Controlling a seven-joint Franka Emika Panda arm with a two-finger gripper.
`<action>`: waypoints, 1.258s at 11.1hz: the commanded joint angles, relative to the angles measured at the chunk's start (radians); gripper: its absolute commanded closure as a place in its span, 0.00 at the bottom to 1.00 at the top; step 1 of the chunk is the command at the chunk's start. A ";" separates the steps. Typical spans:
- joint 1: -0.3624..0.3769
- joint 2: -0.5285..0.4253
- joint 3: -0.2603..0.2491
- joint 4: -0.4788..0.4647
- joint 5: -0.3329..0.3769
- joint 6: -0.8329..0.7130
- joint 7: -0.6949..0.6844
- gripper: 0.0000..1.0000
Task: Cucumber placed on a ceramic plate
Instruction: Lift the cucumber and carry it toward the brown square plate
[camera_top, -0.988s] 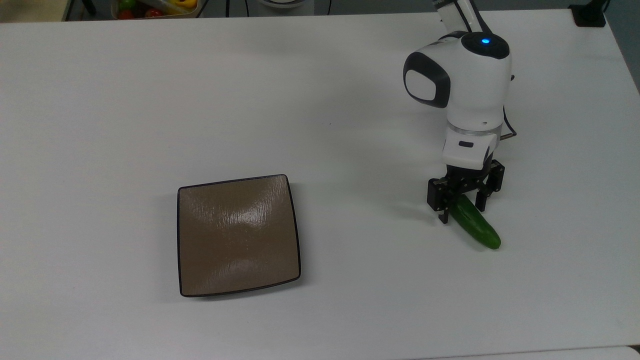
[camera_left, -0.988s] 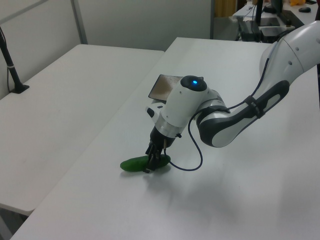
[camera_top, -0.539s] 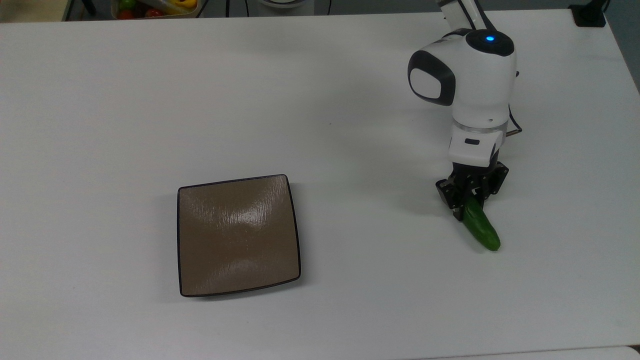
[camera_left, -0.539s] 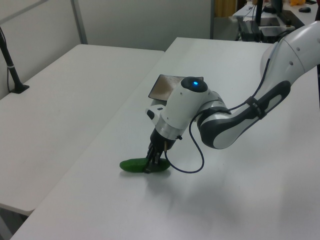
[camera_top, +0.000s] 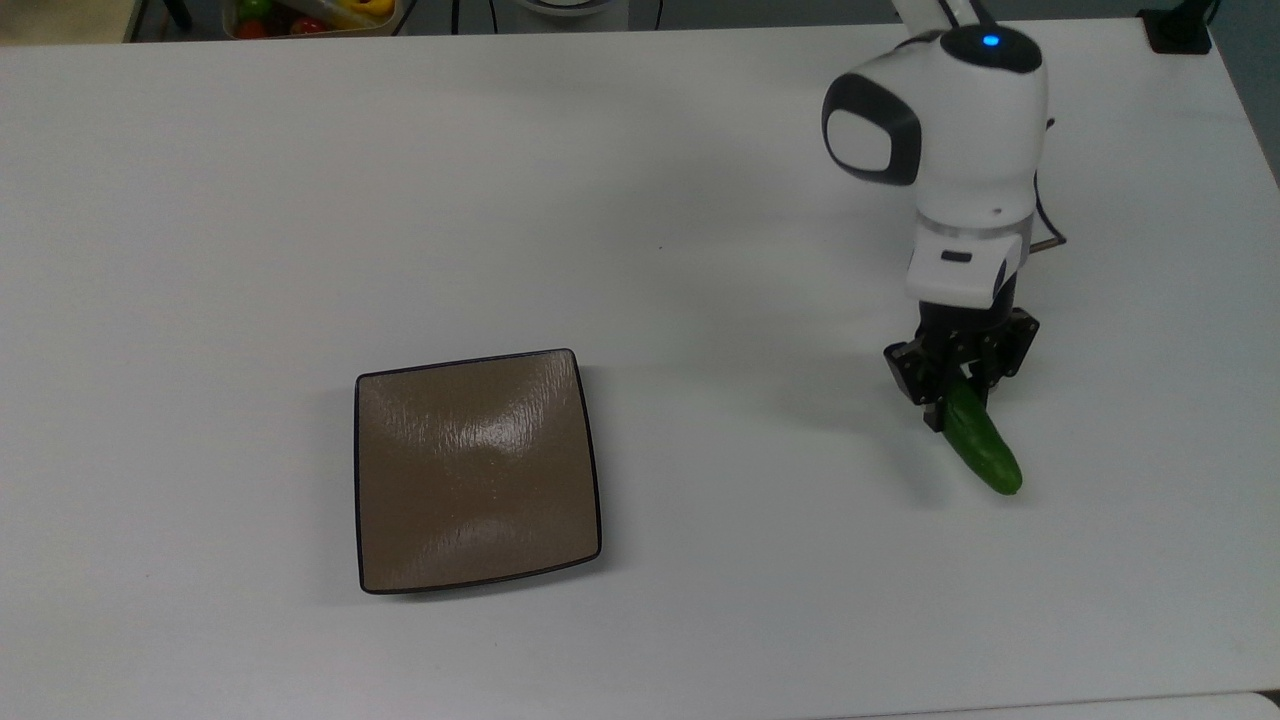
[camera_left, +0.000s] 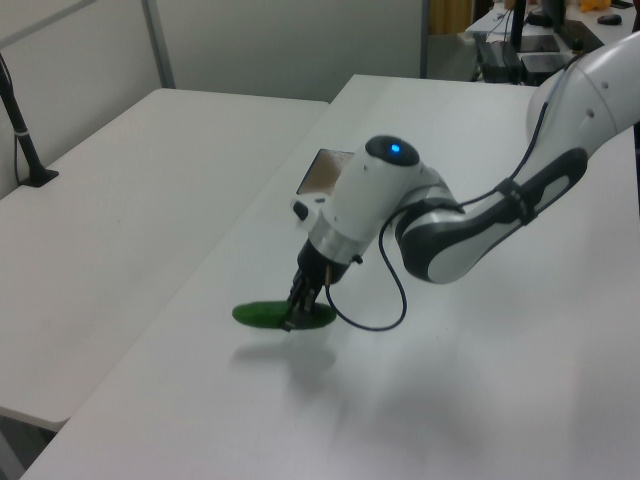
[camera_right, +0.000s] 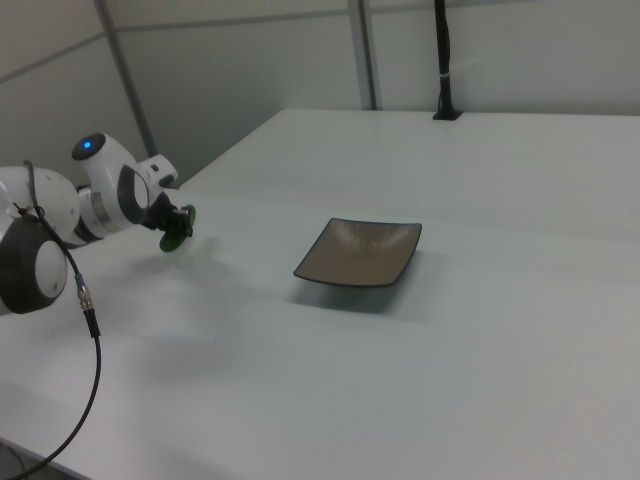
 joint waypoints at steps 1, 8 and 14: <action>-0.020 -0.218 0.003 -0.150 0.009 -0.111 0.075 0.97; -0.101 -0.591 -0.009 -0.297 0.177 -0.529 0.040 0.97; -0.253 -0.846 -0.012 -0.500 0.343 -0.729 -0.317 0.97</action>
